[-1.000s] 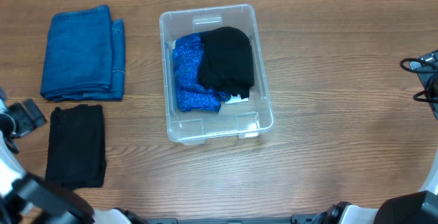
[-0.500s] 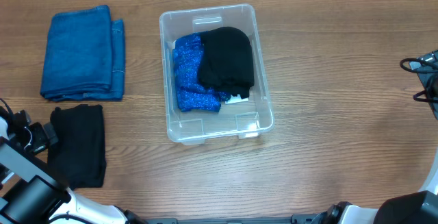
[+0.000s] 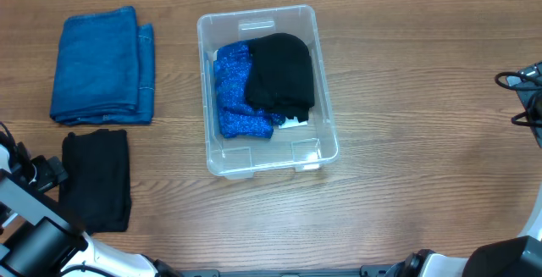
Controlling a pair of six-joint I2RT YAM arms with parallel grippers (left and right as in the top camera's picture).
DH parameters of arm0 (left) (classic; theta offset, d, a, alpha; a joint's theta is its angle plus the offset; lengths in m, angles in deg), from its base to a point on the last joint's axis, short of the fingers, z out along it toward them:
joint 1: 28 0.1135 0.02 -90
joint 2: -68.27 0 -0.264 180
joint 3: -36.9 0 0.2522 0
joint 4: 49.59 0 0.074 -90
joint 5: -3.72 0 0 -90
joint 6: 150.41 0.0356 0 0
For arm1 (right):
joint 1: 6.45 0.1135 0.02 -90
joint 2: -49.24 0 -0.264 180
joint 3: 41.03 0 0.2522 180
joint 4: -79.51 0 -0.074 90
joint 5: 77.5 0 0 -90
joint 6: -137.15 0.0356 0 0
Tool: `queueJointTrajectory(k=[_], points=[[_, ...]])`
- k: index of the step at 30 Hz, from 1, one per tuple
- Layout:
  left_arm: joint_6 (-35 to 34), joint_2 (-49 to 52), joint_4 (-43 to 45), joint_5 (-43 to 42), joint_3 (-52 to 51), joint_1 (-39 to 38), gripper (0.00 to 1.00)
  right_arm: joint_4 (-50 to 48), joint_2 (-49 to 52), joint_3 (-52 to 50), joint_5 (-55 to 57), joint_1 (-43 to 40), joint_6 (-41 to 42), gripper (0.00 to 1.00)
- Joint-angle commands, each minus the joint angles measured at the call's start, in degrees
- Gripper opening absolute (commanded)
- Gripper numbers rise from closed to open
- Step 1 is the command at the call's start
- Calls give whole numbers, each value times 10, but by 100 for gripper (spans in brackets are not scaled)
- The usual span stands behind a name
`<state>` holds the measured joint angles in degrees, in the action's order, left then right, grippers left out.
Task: Pack container
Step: 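Close the left gripper on the black cloth's left edge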
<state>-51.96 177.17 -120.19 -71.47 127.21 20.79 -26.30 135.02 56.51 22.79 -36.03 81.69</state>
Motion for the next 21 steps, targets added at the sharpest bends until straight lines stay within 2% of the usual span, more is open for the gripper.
queueJointTrajectory(k=[1,11,21], points=[[-43,5,11,-23,-25,3,100,-3,0,-3,-1,-2,5,100],[-39,5,63,-116,-84,1,100,-3,0,-3,-1,-2,4,100],[-14,5,63,-296,-84,-20,100,-3,0,-3,-1,-2,5,100]])
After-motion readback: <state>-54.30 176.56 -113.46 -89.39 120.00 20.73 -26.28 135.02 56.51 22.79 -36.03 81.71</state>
